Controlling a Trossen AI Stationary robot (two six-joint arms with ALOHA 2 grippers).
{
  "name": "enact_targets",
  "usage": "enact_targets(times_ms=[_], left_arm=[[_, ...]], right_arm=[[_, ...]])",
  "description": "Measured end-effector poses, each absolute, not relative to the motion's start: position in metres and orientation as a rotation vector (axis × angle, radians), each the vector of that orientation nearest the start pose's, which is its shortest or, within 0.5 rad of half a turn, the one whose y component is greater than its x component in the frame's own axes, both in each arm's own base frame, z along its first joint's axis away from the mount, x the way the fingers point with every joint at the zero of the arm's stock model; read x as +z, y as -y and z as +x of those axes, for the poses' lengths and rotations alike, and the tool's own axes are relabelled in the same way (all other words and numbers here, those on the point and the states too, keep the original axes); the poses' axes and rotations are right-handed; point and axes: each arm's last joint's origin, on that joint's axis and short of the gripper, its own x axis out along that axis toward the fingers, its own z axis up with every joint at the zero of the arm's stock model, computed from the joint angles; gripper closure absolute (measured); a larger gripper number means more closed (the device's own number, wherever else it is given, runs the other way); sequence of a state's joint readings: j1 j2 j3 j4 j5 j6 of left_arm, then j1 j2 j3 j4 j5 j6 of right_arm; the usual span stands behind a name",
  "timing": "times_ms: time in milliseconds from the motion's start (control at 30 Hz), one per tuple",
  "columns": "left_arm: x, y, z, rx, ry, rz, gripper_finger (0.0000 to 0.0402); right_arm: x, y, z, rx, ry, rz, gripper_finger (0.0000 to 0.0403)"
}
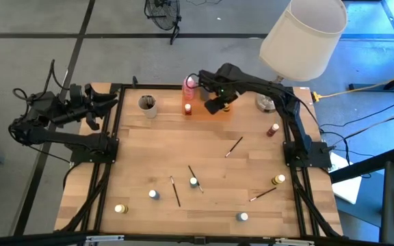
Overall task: Pick & Place Paint Supplies
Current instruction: Put the yellow paint bottle into the orange bin
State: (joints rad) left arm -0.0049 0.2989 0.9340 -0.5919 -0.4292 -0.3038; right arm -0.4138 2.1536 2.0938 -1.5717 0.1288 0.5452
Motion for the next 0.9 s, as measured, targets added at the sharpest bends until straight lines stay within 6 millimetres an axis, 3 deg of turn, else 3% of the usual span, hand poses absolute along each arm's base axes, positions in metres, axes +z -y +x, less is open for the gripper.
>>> enact_targets(times_ms=[267, 733, 900], left_arm=[[0.379, -0.012, 0.023, 0.415, 0.106, -0.306, 0.0274], [0.379, -0.009, 0.025, 0.302, 0.087, -0.305, 0.0274], [0.379, -0.009, 0.025, 0.302, 0.087, -0.305, 0.0274]], right_arm=[[0.257, 0.175, 0.371, -0.890, -1.478, 0.693, 0.0261], [0.257, 0.176, 0.376, -1.018, -1.352, 0.814, 0.0261], [0.257, 0.178, 0.379, -0.989, -1.313, 0.879, 0.0261]])
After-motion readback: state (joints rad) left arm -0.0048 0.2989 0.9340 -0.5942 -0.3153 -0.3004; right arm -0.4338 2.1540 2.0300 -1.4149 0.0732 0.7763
